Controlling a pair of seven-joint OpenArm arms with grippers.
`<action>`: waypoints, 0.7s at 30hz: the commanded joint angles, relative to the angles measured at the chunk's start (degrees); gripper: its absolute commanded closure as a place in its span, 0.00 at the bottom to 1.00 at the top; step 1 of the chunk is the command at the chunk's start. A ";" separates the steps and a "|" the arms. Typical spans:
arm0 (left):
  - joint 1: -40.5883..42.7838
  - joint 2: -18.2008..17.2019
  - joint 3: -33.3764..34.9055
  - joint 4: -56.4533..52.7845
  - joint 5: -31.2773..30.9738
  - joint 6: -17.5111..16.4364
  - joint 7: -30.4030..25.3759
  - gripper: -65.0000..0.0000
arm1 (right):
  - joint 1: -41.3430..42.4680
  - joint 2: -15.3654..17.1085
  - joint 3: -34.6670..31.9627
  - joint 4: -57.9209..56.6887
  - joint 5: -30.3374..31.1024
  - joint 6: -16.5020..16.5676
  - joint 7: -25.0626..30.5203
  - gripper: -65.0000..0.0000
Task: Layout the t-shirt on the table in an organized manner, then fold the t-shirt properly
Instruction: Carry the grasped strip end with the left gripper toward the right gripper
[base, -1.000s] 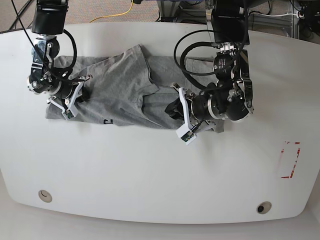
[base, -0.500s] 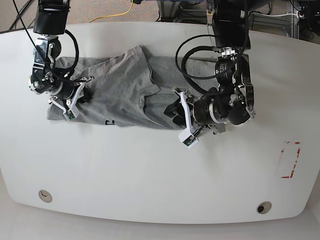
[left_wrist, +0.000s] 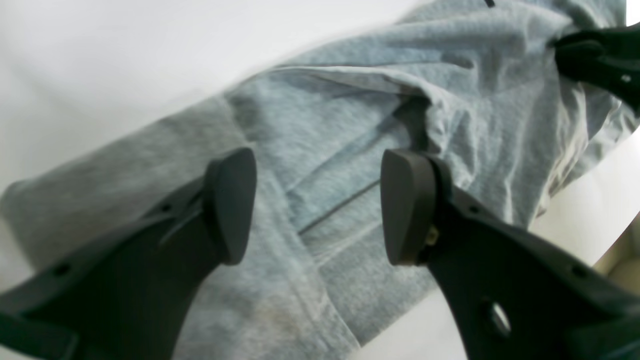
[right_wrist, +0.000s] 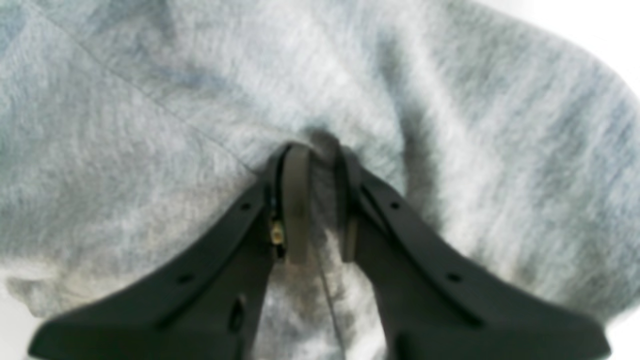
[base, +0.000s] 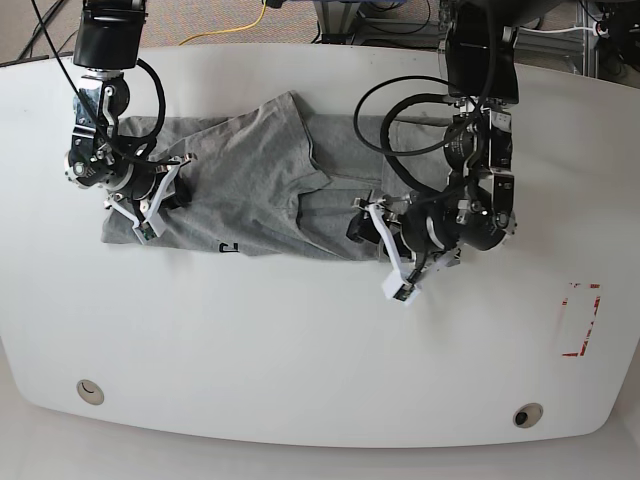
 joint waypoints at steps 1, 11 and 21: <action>-1.37 0.44 2.53 0.74 3.84 2.04 -0.88 0.42 | -0.54 0.06 -0.43 -0.32 -1.95 0.47 -4.17 0.85; -0.05 2.38 16.06 0.74 23.36 12.94 -3.60 0.42 | -0.54 0.06 -0.43 -0.32 -1.95 0.47 -4.17 0.85; 1.62 2.29 24.42 -3.83 38.22 18.92 -3.69 0.42 | -0.54 0.06 -0.34 -0.32 -1.95 0.47 -4.17 0.85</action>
